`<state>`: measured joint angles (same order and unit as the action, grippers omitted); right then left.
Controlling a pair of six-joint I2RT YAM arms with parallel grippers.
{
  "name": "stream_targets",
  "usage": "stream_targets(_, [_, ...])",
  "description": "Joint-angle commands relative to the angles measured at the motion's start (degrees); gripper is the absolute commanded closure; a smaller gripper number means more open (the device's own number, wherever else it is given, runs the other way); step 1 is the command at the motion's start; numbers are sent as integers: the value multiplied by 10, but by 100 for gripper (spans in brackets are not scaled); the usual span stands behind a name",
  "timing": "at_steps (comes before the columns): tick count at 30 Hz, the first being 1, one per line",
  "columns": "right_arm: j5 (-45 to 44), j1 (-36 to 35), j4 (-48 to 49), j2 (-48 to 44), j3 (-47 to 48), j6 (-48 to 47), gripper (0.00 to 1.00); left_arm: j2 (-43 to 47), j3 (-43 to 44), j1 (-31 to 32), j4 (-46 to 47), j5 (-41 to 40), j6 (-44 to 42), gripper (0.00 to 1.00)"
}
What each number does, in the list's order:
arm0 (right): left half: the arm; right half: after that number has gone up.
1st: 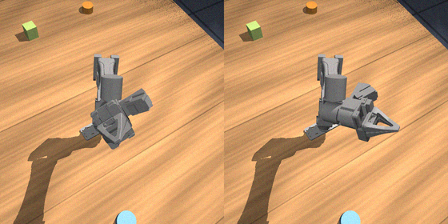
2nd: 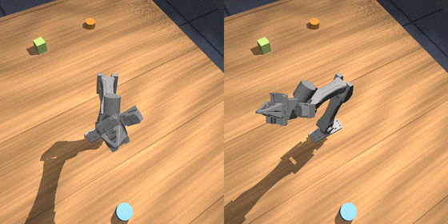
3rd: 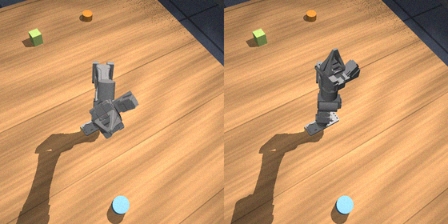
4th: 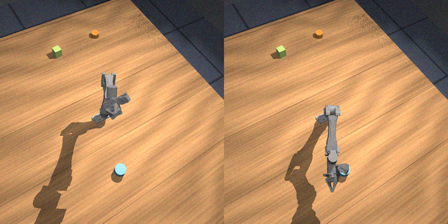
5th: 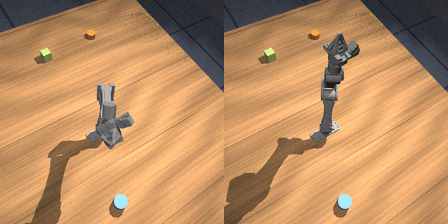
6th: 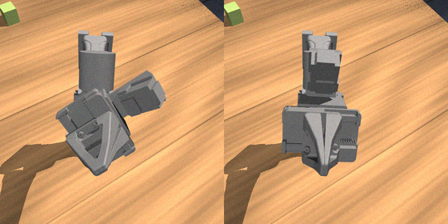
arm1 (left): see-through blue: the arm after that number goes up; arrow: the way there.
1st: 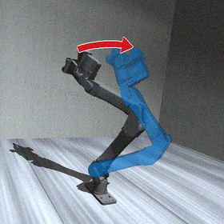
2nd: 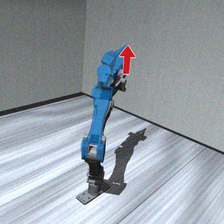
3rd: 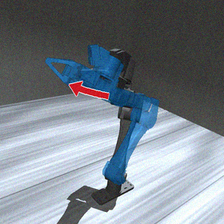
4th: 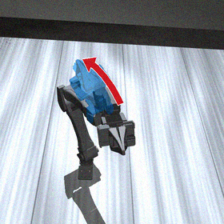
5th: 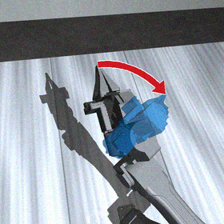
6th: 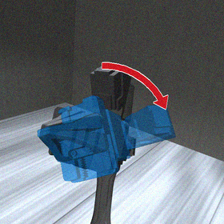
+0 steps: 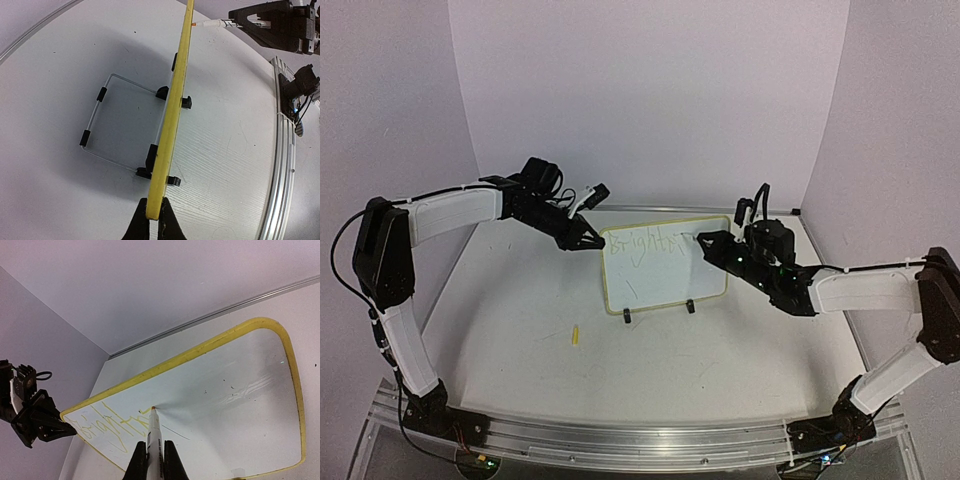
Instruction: Write a sentence on the whiteboard
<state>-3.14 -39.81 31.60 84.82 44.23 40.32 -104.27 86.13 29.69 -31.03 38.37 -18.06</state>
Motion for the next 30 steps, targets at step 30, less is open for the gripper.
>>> stream_targets(30, [-12, 3, 19, -6, 2, 27, 100, 18, 8, 3, -8, -22, -20, 100])
